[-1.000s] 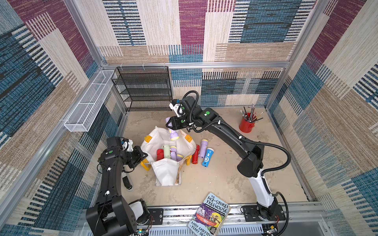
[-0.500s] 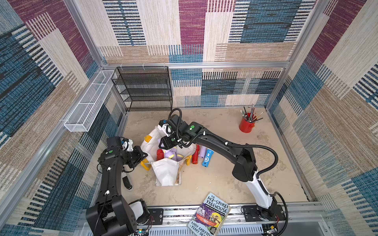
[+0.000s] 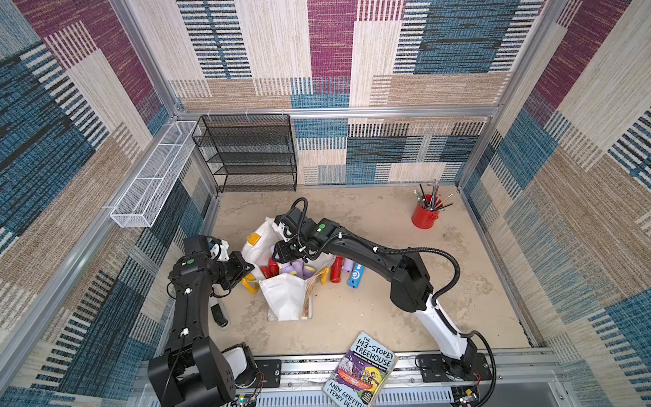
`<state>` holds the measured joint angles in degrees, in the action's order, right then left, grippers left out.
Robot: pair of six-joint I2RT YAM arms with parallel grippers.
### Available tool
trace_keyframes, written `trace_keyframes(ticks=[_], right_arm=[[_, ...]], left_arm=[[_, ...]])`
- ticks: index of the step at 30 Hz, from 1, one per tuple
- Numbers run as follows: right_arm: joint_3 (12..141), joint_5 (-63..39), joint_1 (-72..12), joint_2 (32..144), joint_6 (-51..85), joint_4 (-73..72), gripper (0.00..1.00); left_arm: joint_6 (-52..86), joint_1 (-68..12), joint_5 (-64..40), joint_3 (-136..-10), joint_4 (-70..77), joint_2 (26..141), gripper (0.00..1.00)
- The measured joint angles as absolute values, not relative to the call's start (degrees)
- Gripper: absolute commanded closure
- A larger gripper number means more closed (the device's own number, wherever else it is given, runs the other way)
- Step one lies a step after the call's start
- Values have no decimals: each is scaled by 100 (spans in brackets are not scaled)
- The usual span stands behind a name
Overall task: Put the flashlights into the tote bags
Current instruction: Place the flashlight in the canvas bag.
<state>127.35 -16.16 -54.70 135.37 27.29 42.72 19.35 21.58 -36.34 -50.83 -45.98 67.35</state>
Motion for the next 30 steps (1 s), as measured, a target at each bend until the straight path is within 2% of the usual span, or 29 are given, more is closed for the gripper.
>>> trace_keyframes(ticks=[8,16,30], right_arm=[[12696,-1234,-5463,13729,2945,4580,45],[12704,-1046,-5463,13622,2899,4899,35],[13393,-1243,-5461,13159,2202,5120,25]], left_arm=[[1935,2156,-3640,-5083,-4578,6733,100],[1935,2156,-3640,-5083,-4582,6733,100],[1938,2156,-3638,-5083,-4582,6733,100]])
